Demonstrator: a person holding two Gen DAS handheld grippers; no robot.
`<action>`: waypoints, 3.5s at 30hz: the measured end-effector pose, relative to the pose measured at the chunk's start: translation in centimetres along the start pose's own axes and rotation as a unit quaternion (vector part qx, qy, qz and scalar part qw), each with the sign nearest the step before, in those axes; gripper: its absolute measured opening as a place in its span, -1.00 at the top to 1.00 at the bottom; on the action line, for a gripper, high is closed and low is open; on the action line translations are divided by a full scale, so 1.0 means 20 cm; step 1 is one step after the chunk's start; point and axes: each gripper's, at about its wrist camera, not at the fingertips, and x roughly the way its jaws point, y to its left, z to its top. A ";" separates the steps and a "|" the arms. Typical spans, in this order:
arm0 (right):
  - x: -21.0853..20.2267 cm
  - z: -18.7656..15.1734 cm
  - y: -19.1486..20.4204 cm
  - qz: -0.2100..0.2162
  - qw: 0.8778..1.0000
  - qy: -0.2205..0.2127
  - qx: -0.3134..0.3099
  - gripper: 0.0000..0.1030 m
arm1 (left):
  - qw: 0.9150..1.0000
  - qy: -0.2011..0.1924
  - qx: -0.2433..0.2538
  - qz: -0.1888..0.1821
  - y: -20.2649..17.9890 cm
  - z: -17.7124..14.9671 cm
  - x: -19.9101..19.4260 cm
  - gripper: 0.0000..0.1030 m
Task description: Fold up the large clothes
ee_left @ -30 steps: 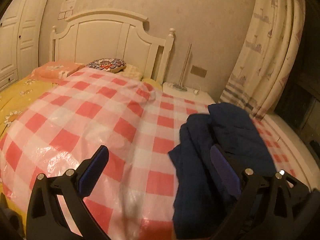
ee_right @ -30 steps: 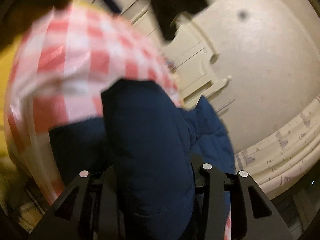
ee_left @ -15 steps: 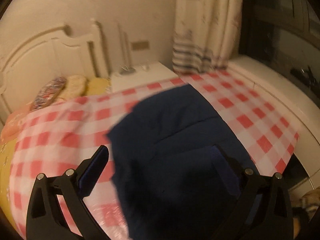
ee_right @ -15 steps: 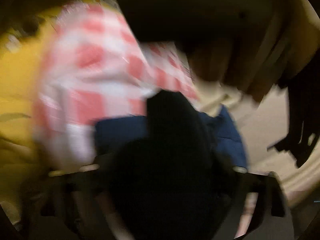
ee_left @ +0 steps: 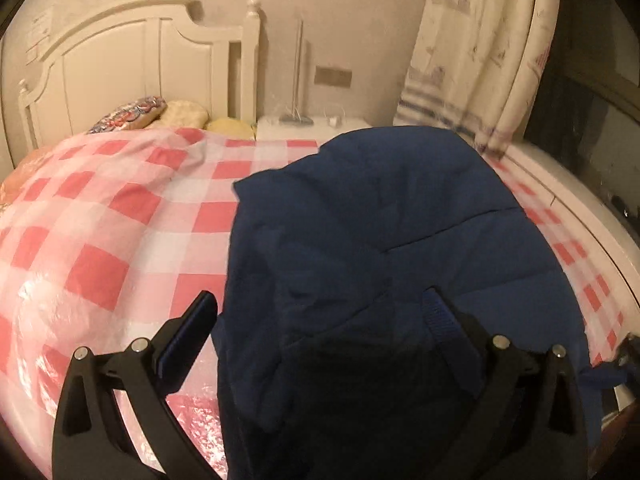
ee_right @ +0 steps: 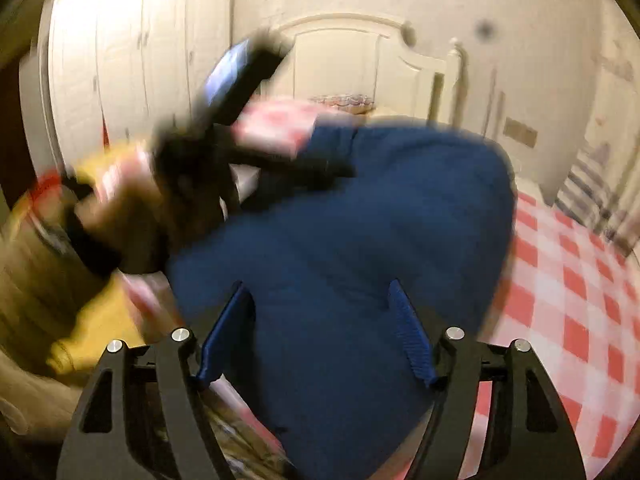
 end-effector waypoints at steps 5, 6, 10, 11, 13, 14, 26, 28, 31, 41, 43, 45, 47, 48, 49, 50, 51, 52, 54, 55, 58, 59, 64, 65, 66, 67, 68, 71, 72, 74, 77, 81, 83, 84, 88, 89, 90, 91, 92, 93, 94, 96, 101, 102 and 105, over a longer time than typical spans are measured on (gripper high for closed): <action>0.04 -0.01 0.06 -0.017 1.000 0.008 -0.016 -0.52 | 1.000 -0.010 0.014 0.026 -0.03 -0.01 0.00 -0.96; 0.04 0.00 0.06 -0.016 1.000 0.010 -0.016 -0.52 | 0.999 -0.010 0.016 0.030 -0.03 -0.01 0.01 -0.96; 0.07 -0.01 0.08 -0.026 0.999 0.001 -0.032 -0.53 | 0.998 -0.022 0.017 0.049 -0.04 -0.02 -0.01 -0.96; 0.08 0.00 0.08 -0.027 0.999 0.002 -0.035 -0.53 | 0.998 -0.026 0.017 0.055 -0.05 -0.03 -0.01 -0.96; 0.09 -0.03 0.08 -0.031 0.999 0.005 -0.038 -0.53 | 0.997 -0.031 0.018 0.070 -0.05 -0.04 -0.02 -0.96; 0.10 -0.03 0.08 -0.035 0.998 0.007 -0.043 -0.53 | 0.996 -0.024 0.022 0.078 -0.06 -0.03 -0.02 -0.96; 0.10 -0.05 0.07 -0.031 0.999 0.002 -0.038 -0.54 | 0.945 0.037 0.138 0.293 -0.22 0.35 0.18 -0.96; 0.07 -0.04 0.06 -0.018 0.999 -0.006 -0.037 -0.54 | 0.950 0.056 0.120 0.282 -0.12 0.29 0.31 -0.96; 0.02 0.01 0.02 0.025 0.999 0.007 -0.039 -0.55 | 0.958 0.054 0.078 0.271 -0.03 0.23 0.31 -0.96; 0.13 0.44 -0.66 -0.016 0.994 -0.038 0.099 -0.09 | 0.967 0.044 0.042 0.246 0.03 0.19 0.31 -0.96; 0.30 0.54 -0.75 -0.020 0.994 -0.011 0.107 0.08 | 0.969 0.044 0.037 0.242 0.04 0.20 0.31 -0.96; 0.48 0.60 -0.82 -0.030 0.993 0.011 0.115 0.10 | 0.970 0.045 0.032 0.236 0.05 0.20 0.31 -0.96; 0.68 0.62 -0.87 -0.043 0.992 0.048 0.112 0.10 | 0.971 0.049 0.027 0.232 0.06 0.19 0.31 -0.96; 0.85 0.58 -0.88 -0.036 0.989 0.096 0.103 0.10 | 0.971 0.051 0.022 0.231 0.07 0.20 0.32 -0.96; 0.95 0.54 -0.90 -0.024 0.986 0.128 0.106 0.09 | 0.972 0.055 0.015 0.230 0.09 0.20 0.32 -0.96; 0.97 0.53 -0.90 -0.022 0.985 0.126 0.114 0.09 | 0.974 0.064 0.006 0.219 0.12 0.20 0.34 -0.96; 0.98 0.55 -0.91 -0.020 0.984 0.134 0.115 0.09 | 0.976 0.069 0.000 0.209 0.14 0.19 0.35 -0.96; 0.98 0.56 -0.90 -0.024 0.984 0.143 0.106 0.09 | 0.977 0.072 -0.004 0.200 0.15 0.19 0.35 -0.96; 0.97 0.58 -0.88 -0.036 0.982 0.164 0.086 0.09 | 0.979 0.071 -0.005 0.193 0.15 0.19 0.35 -0.96; 0.97 0.59 -0.87 -0.038 0.981 0.170 0.086 0.09 | 0.979 0.070 -0.004 0.194 0.15 0.19 0.36 -0.96; 0.93 0.65 -0.89 -0.053 0.981 0.162 0.088 0.09 | 0.978 0.068 -0.005 0.195 0.15 0.18 0.35 -0.96; 0.89 0.68 -0.93 -0.070 0.983 0.134 0.104 0.09 | 0.979 0.066 -0.007 0.193 0.15 0.18 0.35 -0.96; 1.06 0.55 -1.03 -0.054 0.970 0.181 0.151 0.06 | 0.979 0.068 -0.011 0.192 0.15 0.18 0.35 -0.96; 1.05 0.55 -1.02 -0.059 0.972 0.171 0.150 0.06 | 0.979 0.069 -0.013 0.189 0.15 0.18 0.35 -0.96; 1.05 0.56 -1.02 -0.060 0.970 0.177 0.155 0.06 | 0.980 0.070 -0.014 0.187 0.16 0.18 0.35 -0.96; 1.04 0.58 -1.02 -0.064 0.969 0.184 0.155 0.06 | 0.980 0.070 -0.014 0.186 0.16 0.18 0.35 -0.96; 1.03 0.61 -1.00 -0.078 0.968 0.192 0.143 0.06 | 0.980 0.068 -0.013 0.188 0.15 0.18 0.35 -0.96; 0.92 0.72 -0.88 -0.137 0.975 0.152 0.091 0.06 | 0.980 0.068 -0.013 0.187 0.16 0.18 0.35 -0.96; 0.89 0.74 -0.86 -0.134 0.978 0.137 0.086 0.06 | 0.980 0.068 -0.014 0.186 0.16 0.18 0.35 -0.96; 0.85 0.77 -0.79 -0.112 0.984 0.116 0.077 0.06 | 0.980 0.068 -0.014 0.186 0.16 0.18 0.34 -0.96; 0.99 0.72 -0.64 -0.108 0.977 0.183 0.008 0.06 | 0.980 0.067 -0.015 0.184 0.16 0.18 0.34 -0.96; 1.04 0.70 -0.63 -0.111 0.972 0.204 -0.004 0.05 | 0.980 0.071 -0.017 0.183 0.16 0.18 0.35 -0.96; 1.03 0.69 -0.66 -0.103 0.975 0.198 0.014 0.03 | 0.980 0.069 -0.016 0.184 0.16 0.18 0.35 -0.96; 1.03 0.68 -0.66 -0.101 0.976 0.193 0.022 0.03 | 0.980 0.069 -0.017 0.183 0.16 0.18 0.35 -0.96; 0.90 0.65 -0.70 -0.073 0.983 0.153 0.072 -0.13 | 0.986 0.081 -0.037 0.143 0.22 0.17 0.35 -0.96; 0.81 0.62 -0.72 -0.048 0.985 0.131 0.102 -0.45 | 0.987 0.085 -0.047 0.127 0.24 0.16 0.34 -0.96; 0.76 0.60 -0.72 -0.027 0.985 0.121 0.117 -0.68 | 0.988 0.092 -0.063 0.107 0.27 0.15 0.33 -0.96; 0.68 0.56 -0.71 0.000 0.985 0.112 0.134 -0.91 | 0.988 0.098 -0.075 0.091 0.29 0.14 0.31 -0.96; 0.62 0.53 -0.70 0.004 0.984 0.111 0.141 -0.91 | 0.988 0.105 -0.096 0.066 0.33 0.12 0.27 -0.96; 0.55 0.48 -0.68 0.002 0.983 0.113 0.148 -0.91 | 0.987 0.107 -0.114 0.046 0.35 0.11 0.23 -0.96; 0.47 0.42 -0.67 0.005 0.982 0.107 0.156 -0.91 | 0.985 0.105 -0.137 0.023 0.38 0.08 0.18 -0.96; 0.32 0.30 -0.66 0.026 0.978 0.088 0.189 -0.91 | 0.980 0.096 -0.172 -0.022 0.42 0.02 0.06 -0.96; 0.19 -0.05 -0.74 0.128 0.927 0.096 0.340 -0.91 | 0.957 0.123 -0.200 -0.170 0.40 -0.19 -0.04 -0.96; 0.19 -0.11 -0.74 0.164 0.911 0.100 0.365 -0.91 | 0.951 0.128 -0.210 -0.189 0.40 -0.23 -0.04 -0.96; 0.23 -0.20 -0.67 0.222 0.894 0.109 0.373 -0.91 | 0.941 0.114 -0.228 -0.222 0.39 -0.34 -0.06 -0.96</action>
